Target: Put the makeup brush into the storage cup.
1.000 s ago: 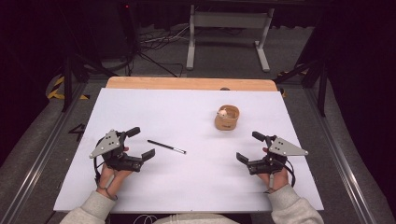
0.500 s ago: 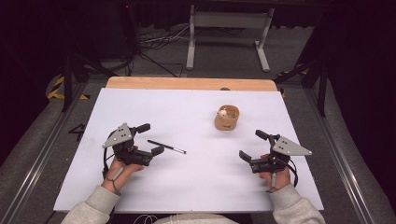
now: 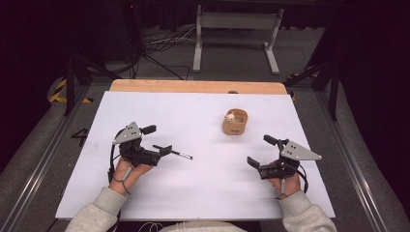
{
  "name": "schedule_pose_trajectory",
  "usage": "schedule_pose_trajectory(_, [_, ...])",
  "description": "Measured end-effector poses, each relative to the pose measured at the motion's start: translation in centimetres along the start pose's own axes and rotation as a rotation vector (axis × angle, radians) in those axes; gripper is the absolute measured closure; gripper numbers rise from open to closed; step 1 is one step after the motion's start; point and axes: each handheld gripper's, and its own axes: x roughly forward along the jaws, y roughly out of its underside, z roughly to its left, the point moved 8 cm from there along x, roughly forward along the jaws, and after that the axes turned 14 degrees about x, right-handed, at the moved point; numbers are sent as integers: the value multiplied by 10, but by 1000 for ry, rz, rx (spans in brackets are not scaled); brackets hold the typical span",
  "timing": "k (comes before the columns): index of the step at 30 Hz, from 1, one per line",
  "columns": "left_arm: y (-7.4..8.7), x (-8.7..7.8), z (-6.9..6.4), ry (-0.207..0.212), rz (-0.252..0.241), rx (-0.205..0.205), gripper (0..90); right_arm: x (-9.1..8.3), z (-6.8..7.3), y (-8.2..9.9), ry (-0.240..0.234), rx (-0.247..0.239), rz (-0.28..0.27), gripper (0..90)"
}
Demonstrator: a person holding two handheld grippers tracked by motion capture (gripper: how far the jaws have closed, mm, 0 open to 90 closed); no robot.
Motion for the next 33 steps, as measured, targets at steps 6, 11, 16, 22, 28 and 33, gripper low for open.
schedule_pose_trajectory(6, [-1, 1, 7, 14, 63, 24, 19, 1, 1, 1, -1, 0, 7, 0])
schedule_pose_trajectory(11, [1, 3, 10, 45, 142, 32, 22, 1, 1, 1, -5, -3, 13, 0])
schedule_pose_trajectory(16, [0, 4, 11, 50, 214, 69, 25, 2, 1, 2, -5, 8, 23, 0])
schedule_pose_trajectory(22, [-7, 7, 13, 56, 326, 129, 31, 4, 0, 4, -47, 67, 54, 0])
schedule_pose_trajectory(28, [-9, 10, 16, 51, 409, 171, 25, 3, -1, 3, -48, 74, 49, 0])
schedule_pose_trajectory(33, [-12, 12, 20, 66, 461, 186, 30, 1, 0, 1, -51, 69, 44, 0])
